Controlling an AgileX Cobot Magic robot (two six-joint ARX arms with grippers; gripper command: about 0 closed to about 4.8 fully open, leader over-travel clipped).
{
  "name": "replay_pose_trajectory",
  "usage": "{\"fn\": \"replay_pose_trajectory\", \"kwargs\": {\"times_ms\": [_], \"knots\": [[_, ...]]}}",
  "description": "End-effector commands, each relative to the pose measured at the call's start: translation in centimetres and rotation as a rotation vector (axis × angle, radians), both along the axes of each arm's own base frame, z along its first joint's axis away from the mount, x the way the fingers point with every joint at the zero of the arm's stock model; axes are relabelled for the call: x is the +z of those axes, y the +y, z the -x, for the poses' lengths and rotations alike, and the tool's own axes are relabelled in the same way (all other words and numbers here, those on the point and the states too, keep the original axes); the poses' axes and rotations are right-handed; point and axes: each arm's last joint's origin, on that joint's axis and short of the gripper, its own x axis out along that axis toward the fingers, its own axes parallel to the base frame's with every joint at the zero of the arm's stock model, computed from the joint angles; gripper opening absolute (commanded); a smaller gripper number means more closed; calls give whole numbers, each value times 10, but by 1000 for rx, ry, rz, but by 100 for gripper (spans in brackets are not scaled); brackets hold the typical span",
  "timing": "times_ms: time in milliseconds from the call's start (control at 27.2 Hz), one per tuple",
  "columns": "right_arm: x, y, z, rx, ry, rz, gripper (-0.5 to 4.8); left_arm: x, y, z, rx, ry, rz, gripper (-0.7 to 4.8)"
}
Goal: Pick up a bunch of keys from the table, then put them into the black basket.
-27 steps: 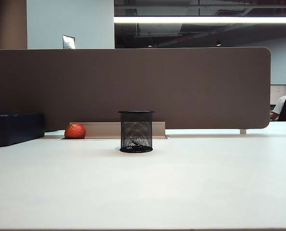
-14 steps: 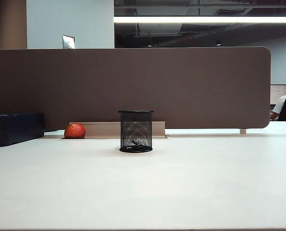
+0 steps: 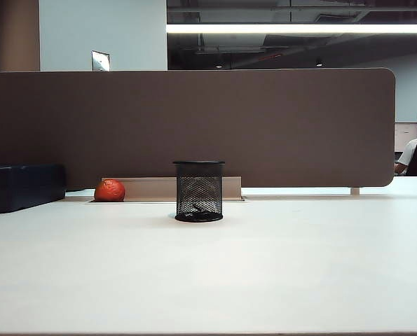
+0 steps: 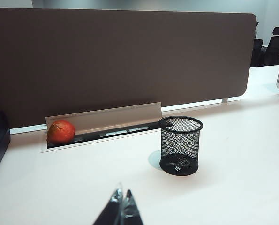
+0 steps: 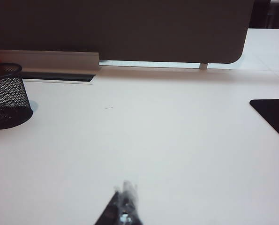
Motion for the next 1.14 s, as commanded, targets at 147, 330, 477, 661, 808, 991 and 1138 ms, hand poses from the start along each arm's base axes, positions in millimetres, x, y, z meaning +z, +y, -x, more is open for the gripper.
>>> {"fn": "replay_pose_trajectory", "kwargs": {"times_ms": [147, 330, 477, 661, 808, 991, 1138], "knots": [[3, 0, 0, -2, -17, -1, -8, 1, 0, 0, 2, -6, 2, -5], [3, 0, 0, -2, -17, -1, -8, 1, 11, -2, 108, -6, 0, -5], [3, 0, 0, -2, -17, -1, -8, 1, 18, -3, 182, -7, 0, -5], [3, 0, 0, -2, -17, -1, -8, 1, 20, -4, 214, -7, 0, -5], [3, 0, 0, -2, -17, -1, -8, 1, 20, -4, 211, -7, 0, -5], [3, 0, 0, -2, -17, -1, -8, 1, 20, -4, 211, -7, 0, -5], [3, 0, 0, -2, -17, -1, -8, 1, 20, -4, 211, -7, 0, -5]]}}
